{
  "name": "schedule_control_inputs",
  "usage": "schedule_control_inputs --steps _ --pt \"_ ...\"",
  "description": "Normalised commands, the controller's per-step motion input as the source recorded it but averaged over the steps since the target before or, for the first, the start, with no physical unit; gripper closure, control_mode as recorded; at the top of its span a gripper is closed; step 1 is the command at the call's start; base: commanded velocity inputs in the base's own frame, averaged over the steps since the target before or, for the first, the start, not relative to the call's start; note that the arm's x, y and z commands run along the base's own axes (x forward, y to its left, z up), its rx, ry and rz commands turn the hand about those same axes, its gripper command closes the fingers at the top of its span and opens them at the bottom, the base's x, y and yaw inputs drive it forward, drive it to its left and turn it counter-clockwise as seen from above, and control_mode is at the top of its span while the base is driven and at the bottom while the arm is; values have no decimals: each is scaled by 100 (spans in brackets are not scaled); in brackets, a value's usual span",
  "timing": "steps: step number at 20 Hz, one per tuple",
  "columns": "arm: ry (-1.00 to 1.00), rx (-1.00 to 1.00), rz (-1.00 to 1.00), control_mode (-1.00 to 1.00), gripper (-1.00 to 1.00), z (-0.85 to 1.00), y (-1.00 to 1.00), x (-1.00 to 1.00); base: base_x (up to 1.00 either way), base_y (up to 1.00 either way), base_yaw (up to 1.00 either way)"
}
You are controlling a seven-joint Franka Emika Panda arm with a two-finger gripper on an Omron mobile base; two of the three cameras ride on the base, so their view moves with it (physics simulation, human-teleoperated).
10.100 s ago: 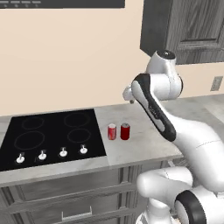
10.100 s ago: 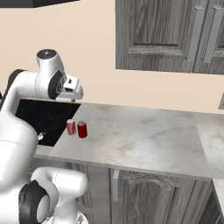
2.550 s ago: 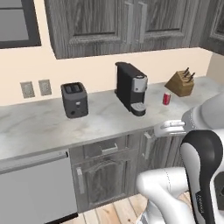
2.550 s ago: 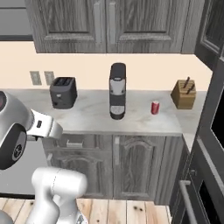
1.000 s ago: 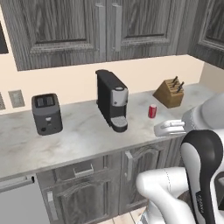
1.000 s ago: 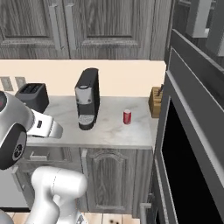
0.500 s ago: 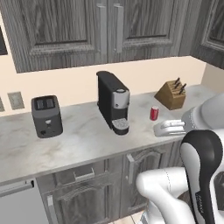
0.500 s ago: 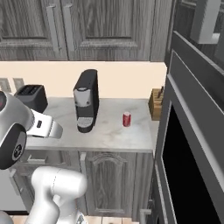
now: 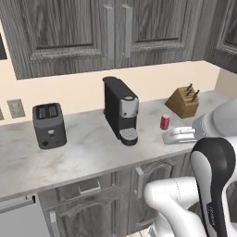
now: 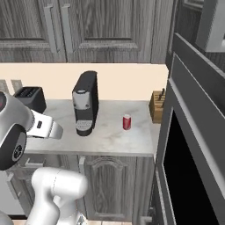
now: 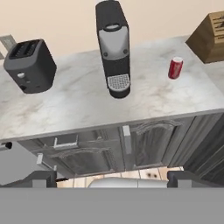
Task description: Four empty soda cans are scattered around the kitchen. Gather all the cans and cluster them next to the stove for recycling.
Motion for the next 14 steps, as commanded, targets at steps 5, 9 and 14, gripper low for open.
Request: schedule_control_inputs --steps 5,9,14 --pt "0 0 0 100 -100 0 0 0 34 -14 0" --pt "0 0 0 100 -100 0 0 0 33 -17 0" --pt "0 0 0 100 -100 0 0 0 28 -16 0"
